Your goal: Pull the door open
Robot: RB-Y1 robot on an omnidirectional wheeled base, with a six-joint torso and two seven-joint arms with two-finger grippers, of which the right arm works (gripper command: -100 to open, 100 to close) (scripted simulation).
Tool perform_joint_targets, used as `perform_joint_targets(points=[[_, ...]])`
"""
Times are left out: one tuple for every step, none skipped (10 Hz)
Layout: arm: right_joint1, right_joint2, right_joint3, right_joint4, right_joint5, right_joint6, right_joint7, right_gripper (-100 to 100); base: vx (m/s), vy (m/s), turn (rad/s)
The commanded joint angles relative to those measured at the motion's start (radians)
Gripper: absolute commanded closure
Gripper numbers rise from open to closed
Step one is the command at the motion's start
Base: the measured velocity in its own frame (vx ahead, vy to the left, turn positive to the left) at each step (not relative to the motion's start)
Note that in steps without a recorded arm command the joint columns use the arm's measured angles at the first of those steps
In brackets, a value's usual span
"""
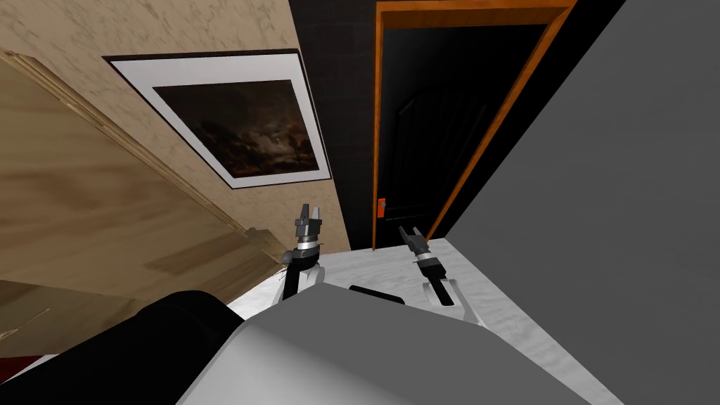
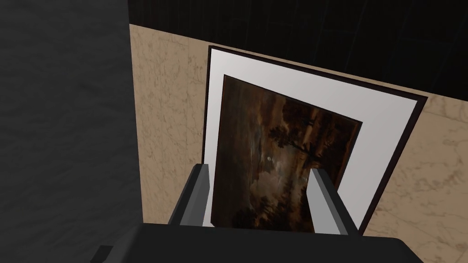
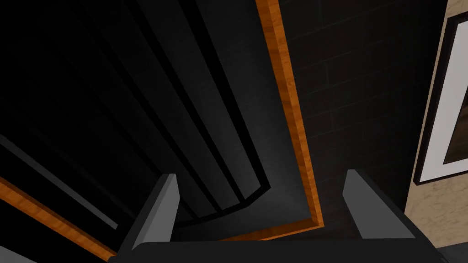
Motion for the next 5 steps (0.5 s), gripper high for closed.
perform_joint_targets(points=[[-0.013,0.004,0.000,0.028,0.023,-0.002,0.016,-100,0.102,0.048,-0.044],[-0.023,0.007,0.003,0.051,0.049,-0.001,0.031,-100,0.111,0.062,-0.076],[-0.027,0.008,0.004,0.062,0.062,0.000,0.038,-100,0.120,0.072,-0.079],[-0.036,0.012,0.006,0.085,0.087,0.001,0.052,-100,0.145,0.075,-0.080],[-0.041,0.013,0.008,0.096,0.099,0.001,0.059,-100,0.127,0.069,-0.069]])
